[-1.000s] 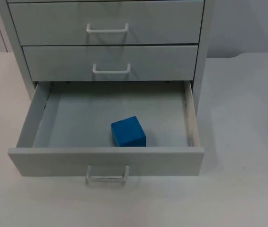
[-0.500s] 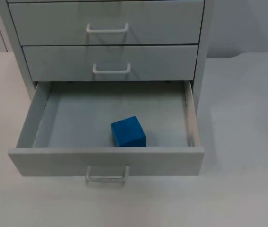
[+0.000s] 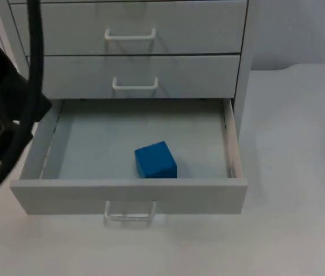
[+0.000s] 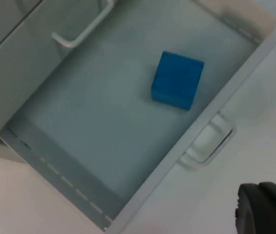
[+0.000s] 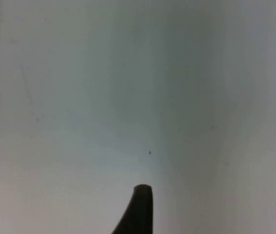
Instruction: Open the drawer with the left hand, place the block into the drawer with the right hand, then close the drawer with the left hand.
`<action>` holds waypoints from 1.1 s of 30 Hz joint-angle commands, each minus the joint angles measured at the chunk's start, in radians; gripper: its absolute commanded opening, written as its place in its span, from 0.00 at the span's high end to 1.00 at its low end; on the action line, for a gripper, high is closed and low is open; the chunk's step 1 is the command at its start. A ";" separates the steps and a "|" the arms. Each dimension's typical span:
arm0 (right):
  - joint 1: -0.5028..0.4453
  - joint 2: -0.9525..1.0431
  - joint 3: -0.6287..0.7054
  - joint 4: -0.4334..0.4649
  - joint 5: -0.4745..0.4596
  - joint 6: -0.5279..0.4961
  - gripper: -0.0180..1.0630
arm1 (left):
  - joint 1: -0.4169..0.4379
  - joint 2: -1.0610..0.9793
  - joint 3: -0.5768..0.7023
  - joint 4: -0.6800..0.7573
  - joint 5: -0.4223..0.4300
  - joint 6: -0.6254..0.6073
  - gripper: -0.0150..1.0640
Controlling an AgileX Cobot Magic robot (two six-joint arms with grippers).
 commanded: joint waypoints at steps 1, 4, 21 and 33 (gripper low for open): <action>-0.003 -0.008 0.007 0.001 -0.013 -0.011 0.27 | -0.089 0.023 0.004 0.169 0.007 -0.114 0.99; -0.003 -0.008 0.007 0.001 -0.015 -0.011 0.27 | -0.170 0.055 0.004 0.263 -0.003 -0.170 0.99; -0.003 -0.008 0.007 0.001 -0.036 -0.007 0.27 | -0.452 0.547 0.004 0.944 -0.076 -0.755 0.99; -0.003 -0.008 0.007 0.009 -0.047 -0.009 0.27 | -0.452 0.772 0.004 1.374 -0.103 -1.142 0.99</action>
